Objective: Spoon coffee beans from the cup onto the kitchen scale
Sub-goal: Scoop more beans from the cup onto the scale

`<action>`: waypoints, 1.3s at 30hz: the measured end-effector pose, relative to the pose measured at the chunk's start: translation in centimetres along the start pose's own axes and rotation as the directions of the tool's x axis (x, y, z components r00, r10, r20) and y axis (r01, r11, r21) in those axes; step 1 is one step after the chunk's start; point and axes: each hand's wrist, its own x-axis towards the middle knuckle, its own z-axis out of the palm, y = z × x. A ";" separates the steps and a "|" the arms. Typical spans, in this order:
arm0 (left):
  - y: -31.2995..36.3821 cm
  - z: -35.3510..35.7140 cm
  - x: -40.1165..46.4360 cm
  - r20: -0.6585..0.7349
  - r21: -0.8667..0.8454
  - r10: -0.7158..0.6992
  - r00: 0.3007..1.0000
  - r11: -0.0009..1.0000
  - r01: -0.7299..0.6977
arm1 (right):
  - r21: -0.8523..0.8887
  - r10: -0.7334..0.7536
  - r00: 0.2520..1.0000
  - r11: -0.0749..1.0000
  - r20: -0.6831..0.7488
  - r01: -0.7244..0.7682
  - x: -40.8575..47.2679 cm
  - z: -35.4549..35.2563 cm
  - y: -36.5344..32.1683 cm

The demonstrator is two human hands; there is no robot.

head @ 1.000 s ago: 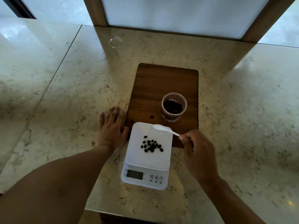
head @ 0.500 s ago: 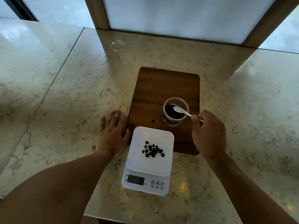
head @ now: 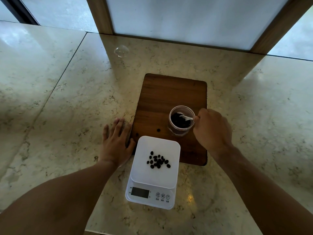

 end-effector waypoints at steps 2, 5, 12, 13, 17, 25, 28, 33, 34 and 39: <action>0.0 0.0 0.0 -0.003 0.001 0.001 1.000 1.000 -0.001 | -0.009 0.002 1.000 1.000 0.027 -0.002 0.2 0.0 0.0; -0.1 0.1 0.0 -0.003 0.004 0.001 1.000 1.000 -0.001 | -0.002 0.008 0.998 1.000 0.069 -0.008 0.4 0.0 0.0; -0.2 0.1 0.0 0.006 0.014 -0.004 1.000 1.000 0.004 | 0.045 0.041 0.992 0.998 0.120 -0.047 0.9 0.0 0.2; -0.2 0.1 0.0 0.005 0.011 -0.003 1.000 1.000 0.003 | 0.054 0.035 0.993 0.998 0.113 -0.041 0.9 -0.1 0.3; 0.0 -0.1 0.0 0.007 0.006 0.001 1.000 1.000 -0.002 | 0.023 -0.034 0.999 0.999 0.018 0.034 0.9 -0.7 0.6; 0.0 0.0 0.0 0.001 -0.010 -0.002 1.000 1.000 0.002 | -0.067 -0.095 0.993 0.993 0.067 0.100 0.5 -0.9 -0.1; -0.1 0.1 0.0 0.005 0.001 -0.005 1.000 1.000 0.005 | 0.020 -0.018 0.990 1.000 0.141 0.015 0.8 -0.5 0.1; -0.2 0.1 0.0 0.011 -0.002 -0.007 1.000 1.000 0.007 | 0.162 0.059 0.978 0.982 0.201 -0.092 1.4 -0.7 0.8; -0.2 0.1 0.0 0.010 -0.004 -0.008 1.000 1.000 0.008 | 0.177 0.054 0.980 0.980 0.192 -0.088 1.5 -0.9 0.9; 0.0 -0.1 0.0 0.001 -0.014 -0.004 1.000 1.000 0.004 | 0.032 -0.056 0.995 0.998 0.084 0.053 1.6 -1.7 0.8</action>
